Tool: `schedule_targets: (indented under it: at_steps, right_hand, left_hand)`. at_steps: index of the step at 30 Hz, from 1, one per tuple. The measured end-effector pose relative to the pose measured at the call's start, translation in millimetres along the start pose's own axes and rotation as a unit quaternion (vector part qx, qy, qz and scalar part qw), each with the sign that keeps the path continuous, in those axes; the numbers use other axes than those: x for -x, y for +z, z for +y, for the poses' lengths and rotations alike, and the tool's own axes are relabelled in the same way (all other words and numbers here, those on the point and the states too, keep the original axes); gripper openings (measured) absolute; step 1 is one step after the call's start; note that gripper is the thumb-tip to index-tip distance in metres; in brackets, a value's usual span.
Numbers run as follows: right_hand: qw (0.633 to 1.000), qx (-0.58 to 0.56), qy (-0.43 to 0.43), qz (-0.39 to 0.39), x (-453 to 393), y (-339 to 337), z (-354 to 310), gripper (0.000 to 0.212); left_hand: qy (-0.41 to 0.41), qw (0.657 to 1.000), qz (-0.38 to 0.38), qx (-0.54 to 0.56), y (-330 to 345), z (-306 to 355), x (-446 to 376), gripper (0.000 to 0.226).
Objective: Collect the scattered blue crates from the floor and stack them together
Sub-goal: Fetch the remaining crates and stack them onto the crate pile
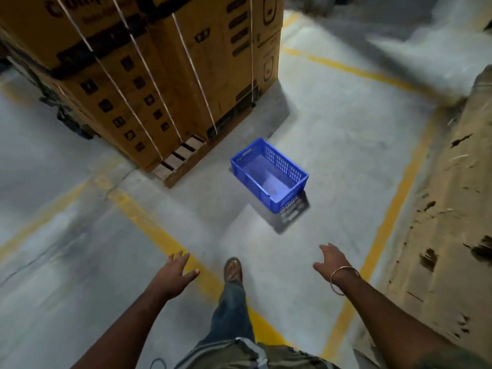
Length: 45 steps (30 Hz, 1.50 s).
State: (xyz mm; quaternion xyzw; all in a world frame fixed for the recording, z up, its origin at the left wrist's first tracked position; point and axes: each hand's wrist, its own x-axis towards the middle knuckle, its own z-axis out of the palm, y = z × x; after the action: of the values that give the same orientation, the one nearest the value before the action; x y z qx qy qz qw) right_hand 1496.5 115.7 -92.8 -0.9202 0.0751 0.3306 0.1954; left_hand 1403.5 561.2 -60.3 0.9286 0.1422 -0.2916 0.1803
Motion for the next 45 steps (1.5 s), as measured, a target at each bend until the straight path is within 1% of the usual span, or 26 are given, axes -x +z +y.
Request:
schedule_targets:
  at_steps: [4,8,10,12,13,16,17,21,23,26,29,31,33,36,38,40,42,43,44,45]
  right_hand:
    - [0.998,-0.017,0.053,-0.013,-47.7,-13.1,-37.0,0.076]
    - [0.993,-0.071,0.091,-0.008,-95.4,-39.0,-78.5,0.074]
    - [0.99,-0.096,0.102,0.011,-117.3,-54.9,-97.8,0.073]
    - [0.984,-0.135,0.112,0.021,-137.9,-65.2,-112.1,0.07]
    - [0.981,-0.148,0.119,0.025,-155.0,-72.3,-118.5,0.069]
    - [0.972,-0.178,0.153,-0.001,-204.6,-84.1,-133.7,0.068]
    - [0.969,-0.188,0.163,-0.006,-221.3,-87.2,-137.6,0.066]
    - [0.961,-0.216,0.171,-0.034,-284.2,-113.2,-155.3,0.06]
    - [0.96,-0.224,0.165,-0.038,-308.1,-129.1,-166.4,0.053]
    - [0.957,-0.24,0.159,-0.031,-345.7,-148.4,-176.2,0.049]
    - [0.954,-0.255,0.156,-0.037,-392.6,-149.9,-180.1,0.046]
    - [0.948,-0.263,0.169,-0.06,-430.6,-137.6,-174.6,0.051]
    - [0.933,-0.283,0.208,-0.077,-472.6,-114.9,-165.5,0.055]
    - [0.905,-0.32,0.266,-0.089,-540.2,-71.5,-151.9,0.047]
    - [0.899,-0.328,0.28,-0.08,-588.6,-37.0,-144.6,0.045]
    - [0.892,-0.334,0.295,-0.072,-630.8,-1.5,-136.5,0.048]
    - [0.886,-0.343,0.308,-0.054,-666.6,34.8,-127.9,0.046]
    - [0.882,-0.344,0.318,-0.041,-683.9,54.1,-122.8,0.046]
    - [0.879,-0.347,0.326,-0.017,-699.3,69.6,-116.8,0.047]
    - [0.872,-0.358,0.334,0.025,-713.9,82.9,-111.2,0.047]
  left_hand:
    - [0.021,0.997,-0.067,-0.038,-51.6,5.0,-102.5,0.078]
    - [0.069,0.987,-0.116,-0.088,-110.9,36.3,-194.4,0.081]
    - [0.079,0.985,-0.126,-0.089,-135.4,62.0,-230.4,0.084]
    - [0.09,0.986,-0.129,-0.057,-156.5,91.4,-257.9,0.092]
    - [0.093,0.985,-0.135,-0.045,-165.7,107.7,-277.0,0.091]
    - [0.108,0.984,-0.14,-0.028,-190.9,149.4,-334.5,0.069]
    - [0.108,0.983,-0.143,-0.03,-197.4,158.2,-350.4,0.065]
    - [0.072,0.985,-0.152,-0.031,-221.5,183.9,-414.6,0.062]
    - [0.061,0.983,-0.167,-0.045,-231.6,191.2,-446.7,0.062]
    - [0.05,0.98,-0.182,-0.058,-240.6,209.5,-492.0,0.061]
    - [0.039,0.978,-0.196,-0.065,-231.9,223.9,-554.3,0.059]
    - [0.04,0.975,-0.208,-0.067,-218.1,231.9,-607.7,0.06]
    - [0.04,0.976,-0.208,-0.056,-201.9,239.9,-667.1,0.061]
    - [0.033,0.978,-0.204,-0.029,-171.5,245.1,-758.3,0.066]
    - [0.038,0.981,-0.189,-0.021,-145.0,233.7,-824.8,0.068]
    - [0.051,0.983,-0.177,-0.024,-112.3,209.4,-892.0,0.068]
    - [0.045,0.988,-0.148,-0.017,-89.5,207.5,-932.8,0.065]
    - [0.041,0.991,-0.129,-0.007,-75.8,211.0,-946.9,0.062]
    - [0.019,0.994,-0.11,0.001,-63.3,208.2,-969.2,0.059]
    - [-0.003,0.995,-0.101,0.019,-52.1,206.0,-988.4,0.054]
